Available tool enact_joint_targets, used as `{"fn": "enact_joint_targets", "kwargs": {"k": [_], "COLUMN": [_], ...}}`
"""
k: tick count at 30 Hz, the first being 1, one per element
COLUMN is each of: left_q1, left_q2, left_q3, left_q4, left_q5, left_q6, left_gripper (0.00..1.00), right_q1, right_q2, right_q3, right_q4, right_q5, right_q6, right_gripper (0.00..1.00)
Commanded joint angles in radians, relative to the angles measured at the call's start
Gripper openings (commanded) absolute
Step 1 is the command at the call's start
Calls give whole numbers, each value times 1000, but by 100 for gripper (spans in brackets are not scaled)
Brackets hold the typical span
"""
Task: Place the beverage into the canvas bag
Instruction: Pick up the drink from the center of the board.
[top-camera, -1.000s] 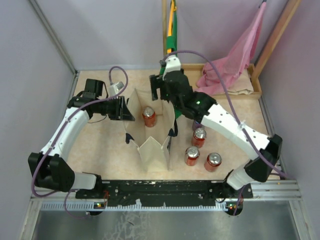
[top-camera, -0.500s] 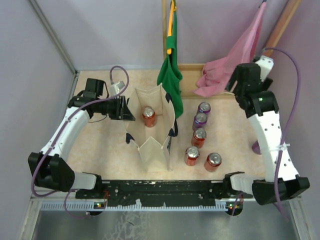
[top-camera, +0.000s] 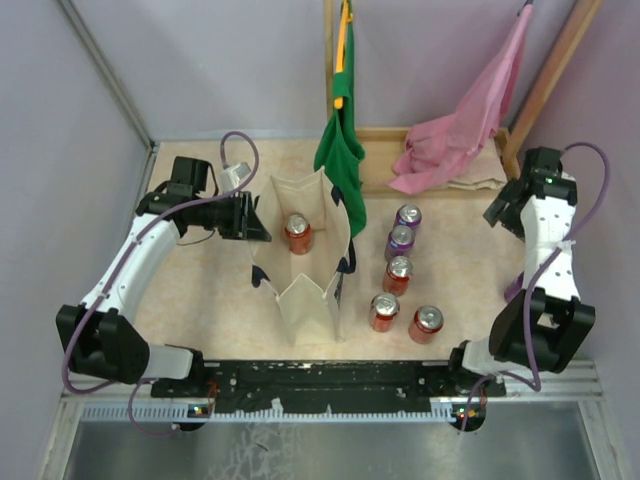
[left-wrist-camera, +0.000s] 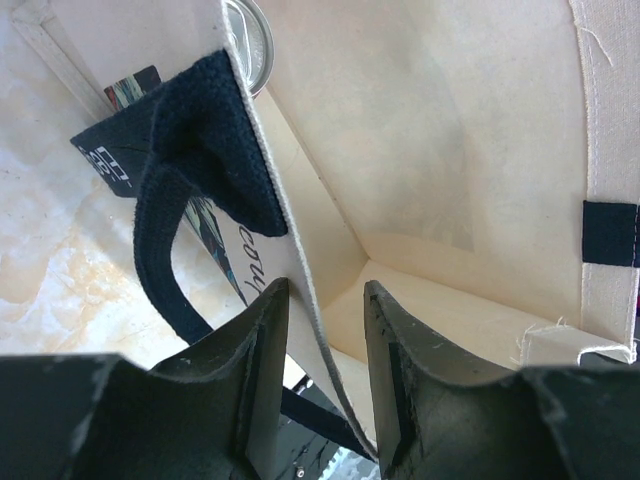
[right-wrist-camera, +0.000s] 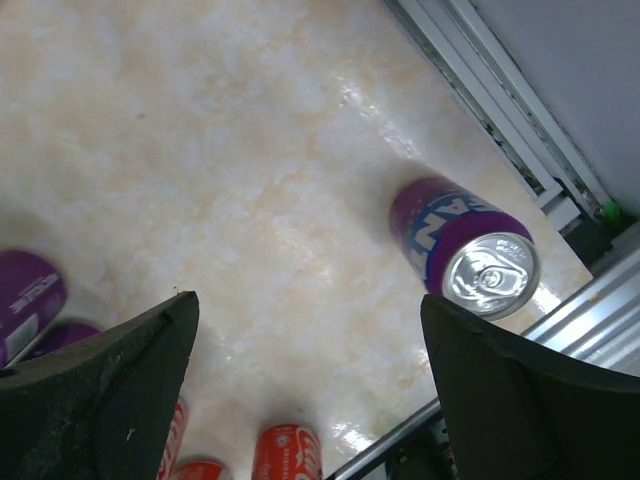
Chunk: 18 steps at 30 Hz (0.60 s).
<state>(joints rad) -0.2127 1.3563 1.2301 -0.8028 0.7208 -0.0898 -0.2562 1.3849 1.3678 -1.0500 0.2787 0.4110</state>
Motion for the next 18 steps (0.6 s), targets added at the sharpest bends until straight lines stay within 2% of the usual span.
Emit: {"fn": "enact_joint_targets", "kwargs": {"k": [1,6,18], "left_q1": [-9,-17,-24], "left_q2": [-9,22,46], "left_q3": [11,46,77], "left_q4": [19,-17,-27], "left_q5": [33,34,42], "left_q6": [1,21,35], "left_gripper": [42,42,42], "right_q1": [-108,-162,-165], "right_q2": [35,35,27], "right_q3": [-2,8,-33], "right_q4": [-38,-72,-116], "right_q5": [-43,0,105], "right_q6": [-73,-115,-215], "right_gripper": [93,93,96]}}
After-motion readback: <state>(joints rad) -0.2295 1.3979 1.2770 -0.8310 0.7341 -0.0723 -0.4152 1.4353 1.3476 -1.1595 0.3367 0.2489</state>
